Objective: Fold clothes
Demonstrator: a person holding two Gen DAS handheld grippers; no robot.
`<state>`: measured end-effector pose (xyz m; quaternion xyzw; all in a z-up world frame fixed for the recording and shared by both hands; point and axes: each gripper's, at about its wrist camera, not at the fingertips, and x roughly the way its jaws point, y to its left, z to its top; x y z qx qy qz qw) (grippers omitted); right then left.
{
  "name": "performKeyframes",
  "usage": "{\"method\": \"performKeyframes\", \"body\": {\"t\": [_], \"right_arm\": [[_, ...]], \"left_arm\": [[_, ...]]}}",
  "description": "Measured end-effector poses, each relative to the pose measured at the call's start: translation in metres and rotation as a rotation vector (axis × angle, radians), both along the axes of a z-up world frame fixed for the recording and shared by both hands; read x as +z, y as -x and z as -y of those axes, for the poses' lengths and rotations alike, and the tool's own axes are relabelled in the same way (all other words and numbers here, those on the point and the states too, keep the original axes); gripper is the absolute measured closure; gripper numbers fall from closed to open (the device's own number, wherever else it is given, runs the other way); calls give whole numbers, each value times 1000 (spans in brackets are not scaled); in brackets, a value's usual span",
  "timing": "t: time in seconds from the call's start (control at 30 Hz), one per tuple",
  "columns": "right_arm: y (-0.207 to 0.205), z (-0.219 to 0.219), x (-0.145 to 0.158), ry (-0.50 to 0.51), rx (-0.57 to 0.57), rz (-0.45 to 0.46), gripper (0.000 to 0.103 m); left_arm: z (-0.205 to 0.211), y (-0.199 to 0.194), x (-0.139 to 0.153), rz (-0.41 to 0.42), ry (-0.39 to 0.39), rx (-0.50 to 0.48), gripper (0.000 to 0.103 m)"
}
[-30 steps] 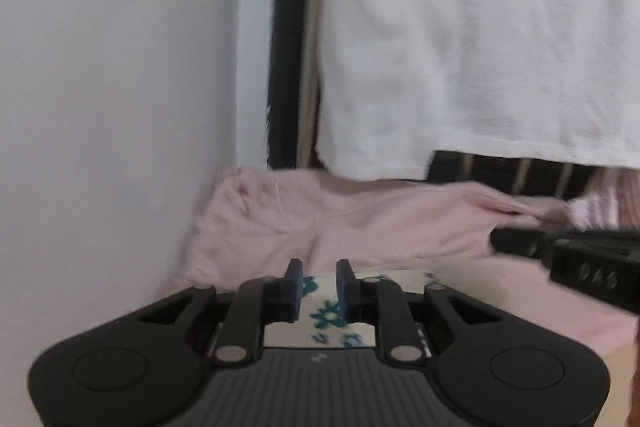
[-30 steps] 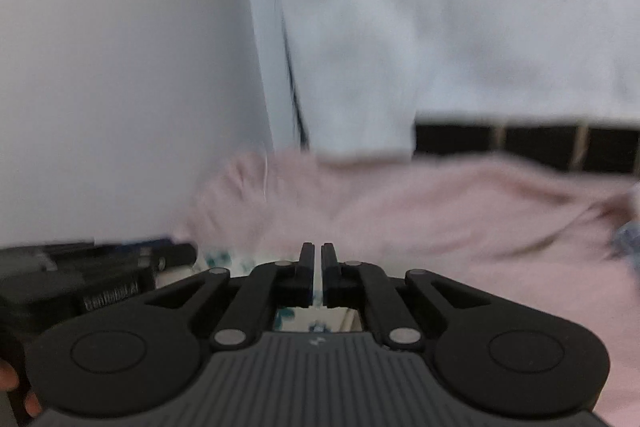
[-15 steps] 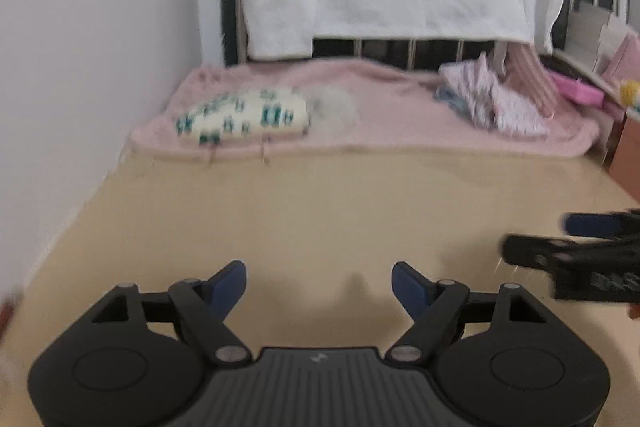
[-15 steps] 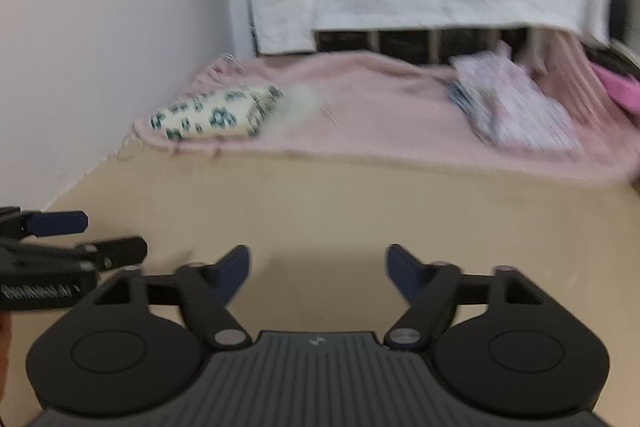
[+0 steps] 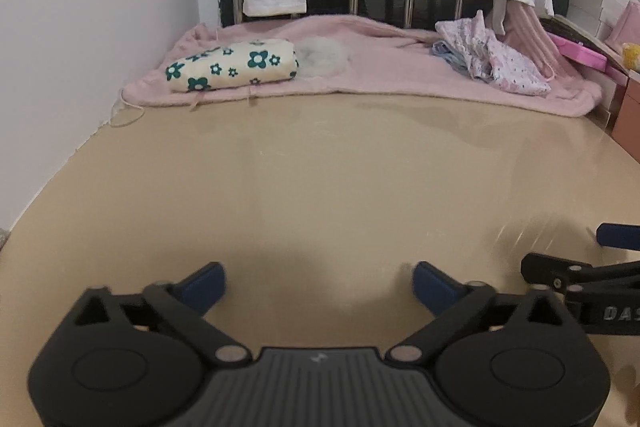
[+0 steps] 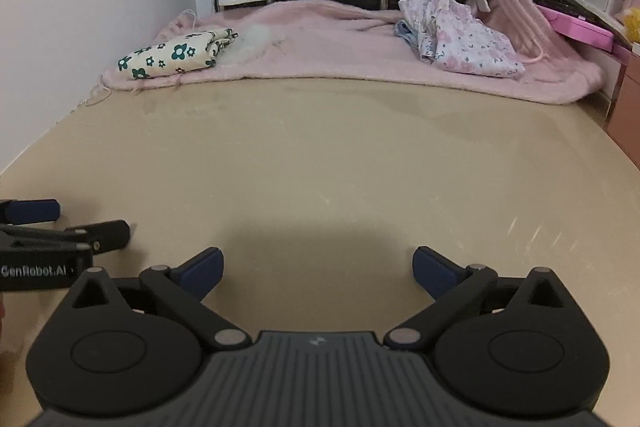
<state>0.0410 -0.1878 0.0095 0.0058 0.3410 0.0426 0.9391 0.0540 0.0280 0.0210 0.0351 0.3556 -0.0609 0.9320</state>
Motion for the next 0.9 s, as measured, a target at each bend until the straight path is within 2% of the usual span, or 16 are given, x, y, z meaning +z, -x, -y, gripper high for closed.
{"method": "performKeyframes", "body": {"t": [0.33,0.9], "right_arm": [[2,-7,-2,27,-62,-2,0],[1,-4,-2,20,-57,-3,1]], "left_arm": [[3,1,-1,10,2,13,0],[5,2,-1,10,6,14,0]]}}
